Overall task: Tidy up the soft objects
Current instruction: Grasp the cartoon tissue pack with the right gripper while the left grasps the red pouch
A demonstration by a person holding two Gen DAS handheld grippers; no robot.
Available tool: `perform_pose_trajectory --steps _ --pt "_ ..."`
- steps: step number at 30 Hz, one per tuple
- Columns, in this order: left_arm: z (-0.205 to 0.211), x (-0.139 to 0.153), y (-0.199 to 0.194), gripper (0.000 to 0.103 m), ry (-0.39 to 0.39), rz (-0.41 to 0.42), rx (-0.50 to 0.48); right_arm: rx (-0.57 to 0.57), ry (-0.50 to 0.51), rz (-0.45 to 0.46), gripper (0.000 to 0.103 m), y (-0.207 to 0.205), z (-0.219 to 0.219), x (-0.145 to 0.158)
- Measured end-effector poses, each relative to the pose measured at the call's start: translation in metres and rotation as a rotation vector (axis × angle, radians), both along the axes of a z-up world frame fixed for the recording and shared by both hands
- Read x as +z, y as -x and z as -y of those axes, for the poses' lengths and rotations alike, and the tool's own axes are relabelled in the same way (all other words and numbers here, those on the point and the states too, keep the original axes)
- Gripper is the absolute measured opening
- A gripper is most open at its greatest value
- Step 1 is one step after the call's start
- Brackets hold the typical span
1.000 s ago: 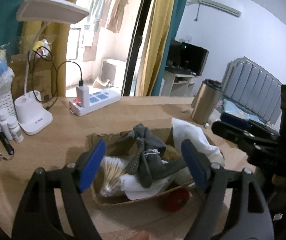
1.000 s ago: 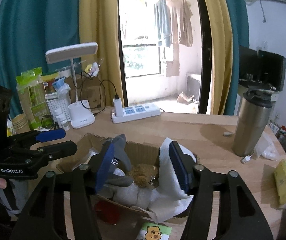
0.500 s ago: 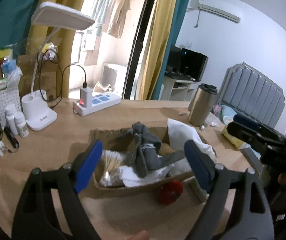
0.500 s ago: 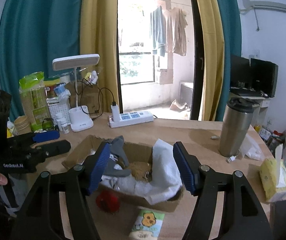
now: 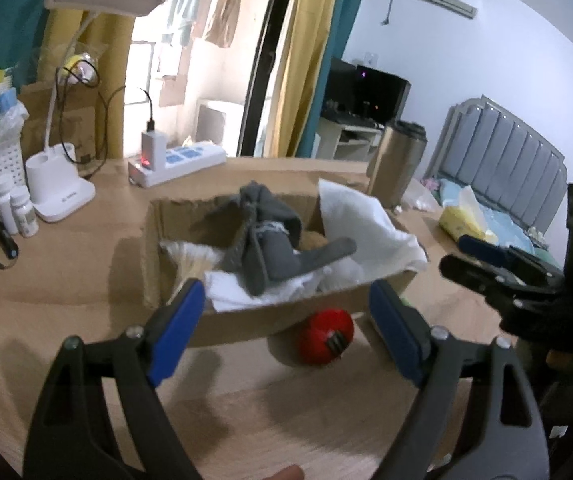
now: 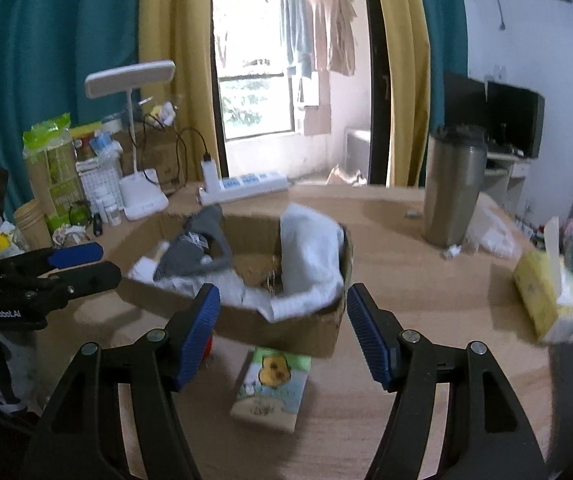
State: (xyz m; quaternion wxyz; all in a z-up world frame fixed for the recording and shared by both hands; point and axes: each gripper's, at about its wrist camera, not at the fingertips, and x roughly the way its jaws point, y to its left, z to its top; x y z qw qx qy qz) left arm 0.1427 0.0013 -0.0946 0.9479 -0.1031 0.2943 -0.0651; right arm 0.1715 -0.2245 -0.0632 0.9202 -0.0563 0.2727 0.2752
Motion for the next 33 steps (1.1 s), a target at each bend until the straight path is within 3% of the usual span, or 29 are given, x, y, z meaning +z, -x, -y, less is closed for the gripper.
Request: perform_pose_trajectory --steps 7,12,24,28,30,33 --pt "0.014 -0.011 -0.004 0.085 -0.015 -0.037 -0.013 0.015 0.01 -0.062 0.069 -0.001 -0.003 -0.029" --pt "0.018 -0.016 -0.005 0.085 -0.033 -0.046 -0.012 0.0 0.106 -0.059 0.069 -0.001 -0.014 -0.046" --pt "0.026 -0.018 -0.001 0.085 -0.076 -0.076 -0.006 0.056 0.141 -0.123 0.068 -0.002 -0.017 -0.057" --pt "0.037 -0.022 -0.004 0.085 -0.099 -0.099 -0.029 0.066 0.174 -0.149 0.06 0.0 -0.017 -0.067" --pt "0.042 -0.026 -0.008 0.085 -0.11 -0.118 -0.043 0.053 0.167 -0.162 0.051 0.0 -0.012 -0.07" --pt "0.047 -0.031 -0.014 0.085 -0.112 -0.146 -0.055 0.034 0.15 -0.151 0.049 0.0 -0.002 -0.068"
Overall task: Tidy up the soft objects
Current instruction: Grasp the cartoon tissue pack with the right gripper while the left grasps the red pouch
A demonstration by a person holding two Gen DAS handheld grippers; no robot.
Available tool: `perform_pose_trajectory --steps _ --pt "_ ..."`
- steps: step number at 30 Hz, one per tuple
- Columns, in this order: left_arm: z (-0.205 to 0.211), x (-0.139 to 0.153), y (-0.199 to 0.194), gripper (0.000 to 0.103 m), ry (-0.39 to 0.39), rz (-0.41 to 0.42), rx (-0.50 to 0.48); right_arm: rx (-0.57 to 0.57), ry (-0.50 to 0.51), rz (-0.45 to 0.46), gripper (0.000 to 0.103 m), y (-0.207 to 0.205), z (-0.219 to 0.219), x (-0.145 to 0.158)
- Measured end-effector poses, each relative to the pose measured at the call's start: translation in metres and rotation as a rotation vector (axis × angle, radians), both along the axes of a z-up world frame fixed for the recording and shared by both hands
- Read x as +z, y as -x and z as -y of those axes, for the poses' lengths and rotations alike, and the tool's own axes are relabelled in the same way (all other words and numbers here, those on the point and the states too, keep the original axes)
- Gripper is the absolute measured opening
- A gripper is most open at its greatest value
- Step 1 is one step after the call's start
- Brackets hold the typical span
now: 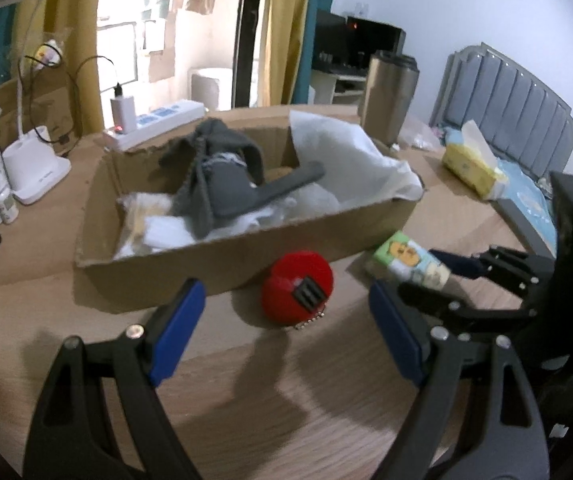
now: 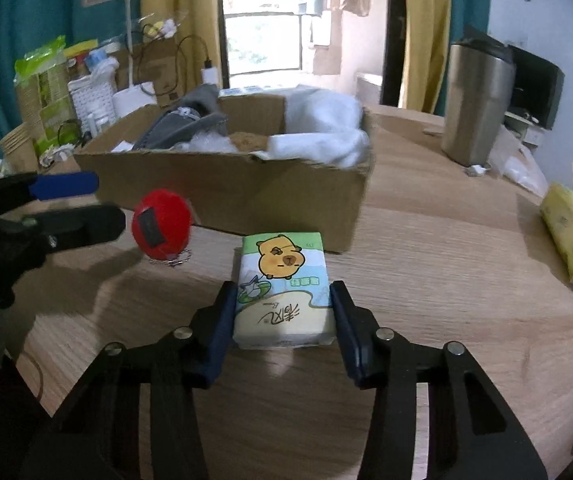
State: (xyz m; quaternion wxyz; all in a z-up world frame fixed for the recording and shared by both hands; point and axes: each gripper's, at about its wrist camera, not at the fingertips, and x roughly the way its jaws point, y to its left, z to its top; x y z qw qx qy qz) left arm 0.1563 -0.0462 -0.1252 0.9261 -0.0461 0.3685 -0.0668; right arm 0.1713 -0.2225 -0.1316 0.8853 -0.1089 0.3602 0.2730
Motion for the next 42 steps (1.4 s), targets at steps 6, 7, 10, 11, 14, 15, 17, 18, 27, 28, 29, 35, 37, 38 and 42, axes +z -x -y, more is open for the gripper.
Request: perform_pose_trajectory --steps 6,7,10,11,14,15,17,18,27,28,29,35,37,38,42 --pt "0.016 -0.009 -0.013 0.085 -0.035 -0.053 -0.035 -0.018 -0.055 0.001 0.049 0.002 0.025 0.003" --pt "0.019 -0.01 -0.015 0.085 -0.042 -0.058 -0.038 -0.021 -0.065 0.005 0.049 0.002 0.029 0.003" --pt "0.023 -0.015 -0.023 0.085 -0.057 -0.083 -0.035 -0.032 -0.081 0.012 0.049 0.003 0.038 0.003" --pt "0.026 -0.017 -0.026 0.085 -0.061 -0.094 -0.035 -0.036 -0.091 0.016 0.049 0.003 0.041 0.004" --pt "0.037 -0.021 -0.03 0.085 -0.082 -0.113 -0.064 -0.054 -0.117 0.029 0.049 0.003 0.049 0.006" --pt "0.04 -0.022 -0.03 0.085 -0.09 -0.114 -0.072 -0.057 -0.128 0.033 0.049 0.003 0.052 0.007" --pt "0.052 -0.024 -0.031 0.085 -0.106 -0.112 -0.11 -0.063 -0.14 0.042 0.049 0.003 0.055 0.009" --pt "0.055 -0.024 -0.031 0.085 -0.109 -0.112 -0.122 -0.064 -0.146 0.044 0.049 0.002 0.057 0.009" --pt "0.094 -0.017 -0.033 0.085 -0.174 -0.043 -0.251 -0.102 -0.178 0.055 0.049 0.001 0.076 0.008" --pt "0.095 -0.018 -0.035 0.084 -0.176 -0.044 -0.248 -0.105 -0.18 0.055 0.049 0.001 0.078 0.008" --pt "0.095 -0.019 -0.038 0.084 -0.167 -0.048 -0.239 -0.108 -0.181 0.055 0.049 0.001 0.079 0.008" --pt "0.085 -0.024 -0.046 0.058 -0.13 -0.085 -0.205 -0.103 -0.193 0.048 0.049 0.001 0.08 0.005" --pt "0.085 -0.027 -0.048 0.057 -0.134 -0.099 -0.205 -0.101 -0.195 0.045 0.049 0.0 0.079 0.004" --pt "0.085 -0.029 -0.05 0.057 -0.134 -0.108 -0.204 -0.098 -0.197 0.043 0.049 0.0 0.079 0.004" --pt "0.088 -0.034 -0.052 0.057 -0.133 -0.119 -0.207 -0.092 -0.201 0.04 0.049 0.001 0.079 0.002"
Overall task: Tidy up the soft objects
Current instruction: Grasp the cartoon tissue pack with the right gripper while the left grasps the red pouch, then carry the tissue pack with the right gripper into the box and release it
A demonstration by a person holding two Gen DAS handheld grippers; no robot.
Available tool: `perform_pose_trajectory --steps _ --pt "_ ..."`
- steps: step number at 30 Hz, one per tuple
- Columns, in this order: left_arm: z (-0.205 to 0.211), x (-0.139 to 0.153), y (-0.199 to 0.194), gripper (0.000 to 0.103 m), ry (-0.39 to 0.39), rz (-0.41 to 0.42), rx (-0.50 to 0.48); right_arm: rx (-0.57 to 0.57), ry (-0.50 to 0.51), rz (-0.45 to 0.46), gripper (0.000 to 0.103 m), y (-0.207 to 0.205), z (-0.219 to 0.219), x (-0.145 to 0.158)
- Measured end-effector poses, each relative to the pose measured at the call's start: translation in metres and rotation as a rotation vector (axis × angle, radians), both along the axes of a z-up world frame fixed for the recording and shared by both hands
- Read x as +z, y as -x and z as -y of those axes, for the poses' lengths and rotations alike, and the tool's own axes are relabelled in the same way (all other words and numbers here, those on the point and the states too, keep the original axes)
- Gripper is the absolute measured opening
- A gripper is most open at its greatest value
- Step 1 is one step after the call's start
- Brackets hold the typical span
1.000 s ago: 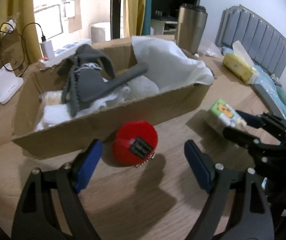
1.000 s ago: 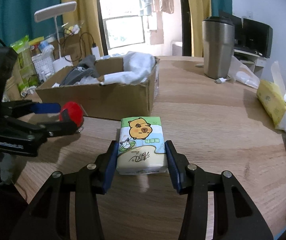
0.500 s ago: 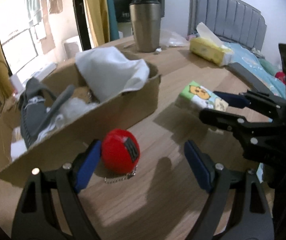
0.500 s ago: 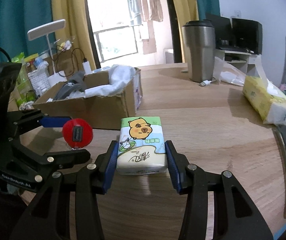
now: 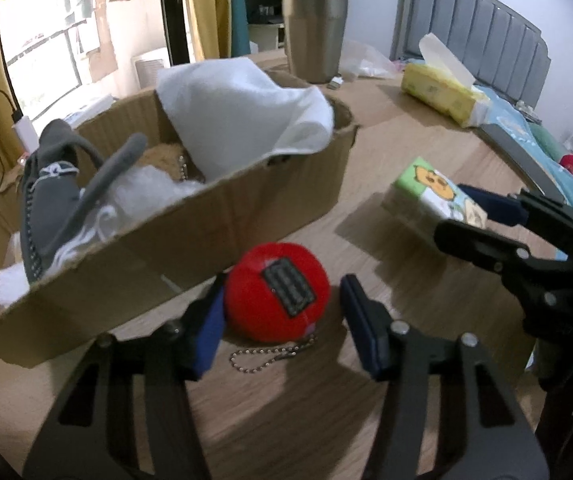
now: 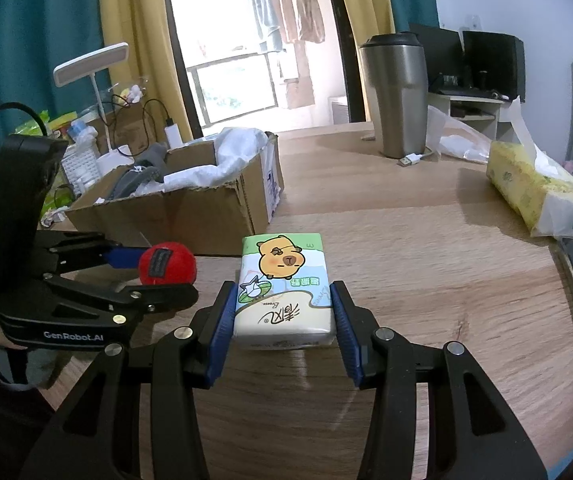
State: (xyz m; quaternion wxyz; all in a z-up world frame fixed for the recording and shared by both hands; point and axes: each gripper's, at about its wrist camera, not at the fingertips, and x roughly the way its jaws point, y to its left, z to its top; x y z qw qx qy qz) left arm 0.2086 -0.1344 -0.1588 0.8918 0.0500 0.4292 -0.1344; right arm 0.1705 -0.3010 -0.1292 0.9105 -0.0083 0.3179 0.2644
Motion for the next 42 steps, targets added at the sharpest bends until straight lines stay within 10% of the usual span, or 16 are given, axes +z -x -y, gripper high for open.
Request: perform_pose_trajectory --steps 42 --pt "-0.08 0.058 0.064 0.044 0.222 0.19 0.035 0.065 0.061 0.096 0.049 0.009 -0.049 0.054"
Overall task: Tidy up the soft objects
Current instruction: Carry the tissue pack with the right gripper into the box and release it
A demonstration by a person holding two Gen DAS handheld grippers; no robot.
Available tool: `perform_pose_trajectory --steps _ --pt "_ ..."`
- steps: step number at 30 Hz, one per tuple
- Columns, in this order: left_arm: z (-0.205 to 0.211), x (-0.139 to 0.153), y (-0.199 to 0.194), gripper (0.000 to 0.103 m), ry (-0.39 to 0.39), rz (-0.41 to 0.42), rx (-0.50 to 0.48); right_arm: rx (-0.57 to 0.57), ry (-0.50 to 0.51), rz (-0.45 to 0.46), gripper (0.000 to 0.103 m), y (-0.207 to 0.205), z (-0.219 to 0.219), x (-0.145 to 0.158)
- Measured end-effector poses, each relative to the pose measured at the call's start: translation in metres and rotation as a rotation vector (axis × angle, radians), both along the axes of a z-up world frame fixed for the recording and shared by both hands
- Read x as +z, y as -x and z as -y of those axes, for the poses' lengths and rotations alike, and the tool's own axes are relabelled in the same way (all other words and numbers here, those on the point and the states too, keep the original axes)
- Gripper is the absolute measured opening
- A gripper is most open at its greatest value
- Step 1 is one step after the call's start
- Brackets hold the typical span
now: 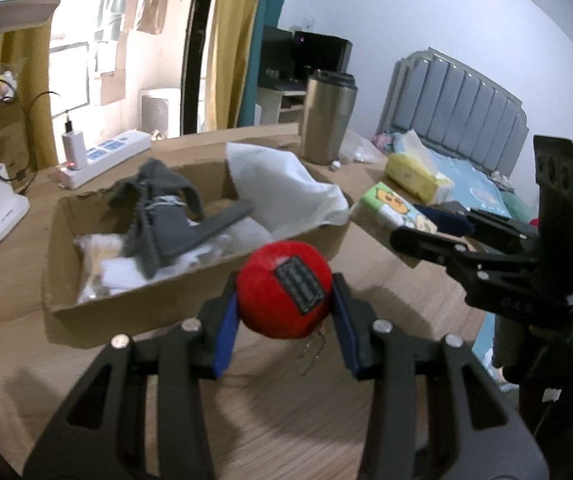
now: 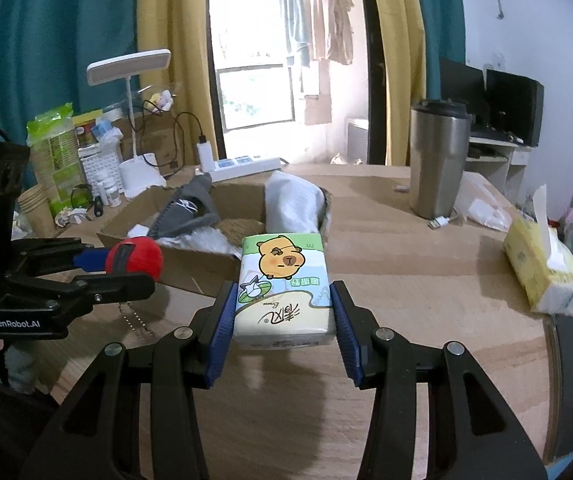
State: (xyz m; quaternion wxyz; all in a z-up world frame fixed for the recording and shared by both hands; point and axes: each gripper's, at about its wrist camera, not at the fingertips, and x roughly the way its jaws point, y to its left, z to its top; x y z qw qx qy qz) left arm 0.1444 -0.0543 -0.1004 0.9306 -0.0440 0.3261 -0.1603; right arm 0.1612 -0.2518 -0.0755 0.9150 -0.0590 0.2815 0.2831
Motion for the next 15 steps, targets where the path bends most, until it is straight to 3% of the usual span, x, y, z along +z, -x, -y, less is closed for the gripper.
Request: perform_pose_trajectory --steps 15 --pt "-0.05 0.015 0.015 0.044 0.009 0.064 0.113 0.035 0.006 0.05 0.049 -0.006 -0.028 0.023"
